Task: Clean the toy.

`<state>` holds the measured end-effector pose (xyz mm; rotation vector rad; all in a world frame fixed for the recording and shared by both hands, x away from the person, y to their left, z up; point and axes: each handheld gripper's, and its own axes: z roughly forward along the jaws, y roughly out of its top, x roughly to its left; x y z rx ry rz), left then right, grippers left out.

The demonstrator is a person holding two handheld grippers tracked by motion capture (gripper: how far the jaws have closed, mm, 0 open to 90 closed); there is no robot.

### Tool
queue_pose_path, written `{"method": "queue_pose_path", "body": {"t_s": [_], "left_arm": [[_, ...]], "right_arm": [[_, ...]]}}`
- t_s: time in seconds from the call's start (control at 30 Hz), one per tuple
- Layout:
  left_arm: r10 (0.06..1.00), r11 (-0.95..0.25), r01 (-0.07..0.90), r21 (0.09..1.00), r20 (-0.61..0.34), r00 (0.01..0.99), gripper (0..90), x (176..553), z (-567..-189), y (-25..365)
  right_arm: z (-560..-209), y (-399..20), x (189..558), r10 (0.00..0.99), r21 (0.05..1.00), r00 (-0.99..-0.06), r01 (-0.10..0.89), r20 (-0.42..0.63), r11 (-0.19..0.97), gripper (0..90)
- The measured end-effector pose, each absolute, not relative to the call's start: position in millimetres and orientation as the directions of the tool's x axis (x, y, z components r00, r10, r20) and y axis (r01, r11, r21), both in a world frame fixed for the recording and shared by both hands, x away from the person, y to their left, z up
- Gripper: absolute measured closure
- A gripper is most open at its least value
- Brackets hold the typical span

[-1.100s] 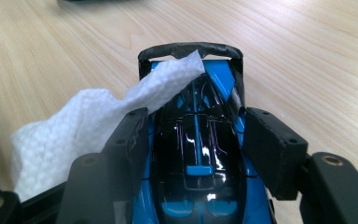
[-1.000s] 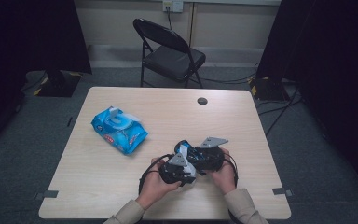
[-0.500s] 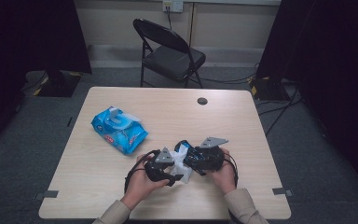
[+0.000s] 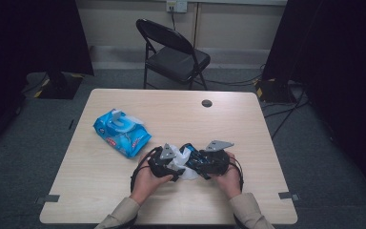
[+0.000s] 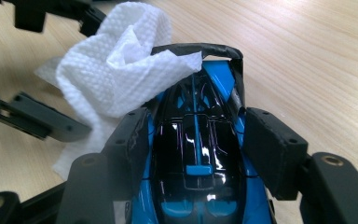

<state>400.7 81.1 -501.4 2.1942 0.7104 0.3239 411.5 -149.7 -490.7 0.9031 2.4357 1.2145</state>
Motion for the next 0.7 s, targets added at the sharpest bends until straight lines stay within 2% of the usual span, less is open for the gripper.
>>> {"method": "queue_pose_path", "body": {"t_s": [0.03,0.1,0.27,0.37,0.43,0.6,0.7], "left_arm": [[0.578,-0.538,0.379,0.752,0.002,0.816,27.9,402,-503,81],[0.570,-0.529,0.379,0.759,-0.013,0.821,44.1,405,-504,80],[0.570,-0.541,0.382,0.750,-0.007,0.822,62.5,409,-502,78],[0.578,-0.547,0.391,0.741,-0.004,0.816,77.1,412,-500,81],[0.583,-0.538,0.420,0.731,-0.037,0.812,83.5,411,-498,82],[0.522,-0.548,0.406,0.732,-0.080,0.849,84.5,394,-492,75],[0.456,-0.555,0.405,0.727,-0.142,0.879,84.8,381,-489,66]], "right_arm": [[-491,-150,411,0.640,0.792,-0.768,0.410,0.032,0.452,41.0],[-491,-150,411,0.640,0.792,-0.768,0.410,0.032,0.452,41.0],[-491,-150,411,0.640,0.794,-0.768,0.409,0.032,0.450,41.1],[-491,-150,411,0.639,0.795,-0.769,0.408,0.034,0.449,41.1],[-491,-150,411,0.640,0.795,-0.767,0.409,0.035,0.448,41.0],[-492,-150,412,0.639,0.796,-0.768,0.409,0.036,0.446,41.0],[-492,-150,412,0.641,0.797,-0.767,0.409,0.034,0.445,41.0]]}}
